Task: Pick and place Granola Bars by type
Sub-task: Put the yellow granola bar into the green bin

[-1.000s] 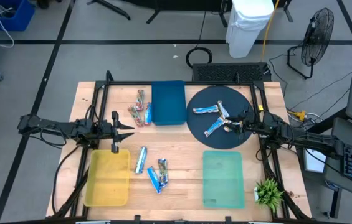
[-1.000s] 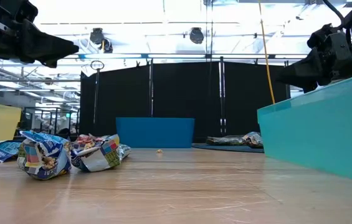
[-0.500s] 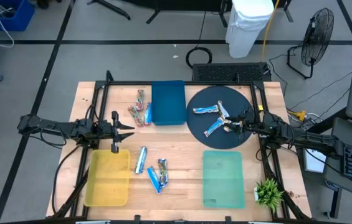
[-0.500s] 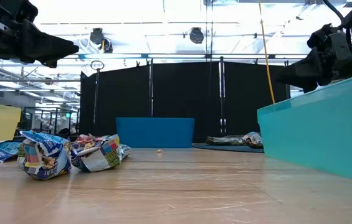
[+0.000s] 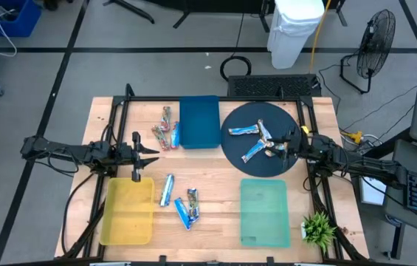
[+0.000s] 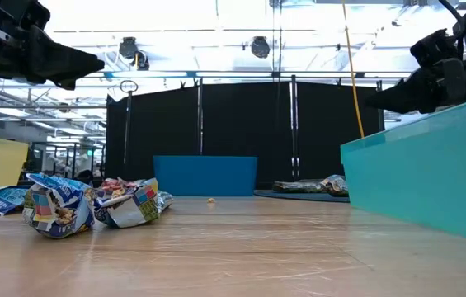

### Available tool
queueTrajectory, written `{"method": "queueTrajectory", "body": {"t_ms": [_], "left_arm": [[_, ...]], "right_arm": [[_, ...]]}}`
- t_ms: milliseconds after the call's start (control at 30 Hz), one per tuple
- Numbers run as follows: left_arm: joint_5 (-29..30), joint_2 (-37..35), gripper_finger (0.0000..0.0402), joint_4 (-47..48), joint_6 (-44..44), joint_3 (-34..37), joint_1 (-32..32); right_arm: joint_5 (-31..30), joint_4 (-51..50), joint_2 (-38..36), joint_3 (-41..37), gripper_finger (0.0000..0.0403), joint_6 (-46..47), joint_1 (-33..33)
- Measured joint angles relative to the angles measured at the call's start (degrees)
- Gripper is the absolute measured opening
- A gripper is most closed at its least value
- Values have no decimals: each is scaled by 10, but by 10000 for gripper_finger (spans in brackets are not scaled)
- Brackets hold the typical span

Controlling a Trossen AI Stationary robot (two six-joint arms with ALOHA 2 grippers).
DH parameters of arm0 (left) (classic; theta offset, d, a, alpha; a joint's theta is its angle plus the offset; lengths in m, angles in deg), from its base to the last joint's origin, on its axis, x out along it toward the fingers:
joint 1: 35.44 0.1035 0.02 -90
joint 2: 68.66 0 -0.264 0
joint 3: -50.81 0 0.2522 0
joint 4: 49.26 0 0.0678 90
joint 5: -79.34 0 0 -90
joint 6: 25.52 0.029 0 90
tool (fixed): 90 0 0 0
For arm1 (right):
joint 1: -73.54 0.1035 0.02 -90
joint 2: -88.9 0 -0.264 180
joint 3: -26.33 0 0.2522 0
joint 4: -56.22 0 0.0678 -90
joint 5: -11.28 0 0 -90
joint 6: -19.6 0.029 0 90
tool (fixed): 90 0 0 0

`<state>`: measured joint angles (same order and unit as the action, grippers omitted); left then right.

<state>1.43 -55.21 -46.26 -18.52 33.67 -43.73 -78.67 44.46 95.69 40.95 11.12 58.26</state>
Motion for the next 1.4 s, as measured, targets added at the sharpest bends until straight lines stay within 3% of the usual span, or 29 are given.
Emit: {"method": "queueTrajectory", "body": {"t_ms": [300,800,967,1067,1200,1400], "left_arm": [[0,0,102,0,0,0,0],[0,0,102,0,0,0,0],[0,0,102,0,0,0,0],[0,0,102,0,0,0,0],[0,0,102,0,0,0,0],[0,0,102,0,0,0,0]], "right_arm": [[0,1,0,0,134,0,0],[0,30,0,0,135,252,0],[-15,66,1,0,134,235,0],[-15,63,6,0,111,223,0],[-18,28,33,25,20,220,0],[-95,-142,135,138,1,224,0]]}}
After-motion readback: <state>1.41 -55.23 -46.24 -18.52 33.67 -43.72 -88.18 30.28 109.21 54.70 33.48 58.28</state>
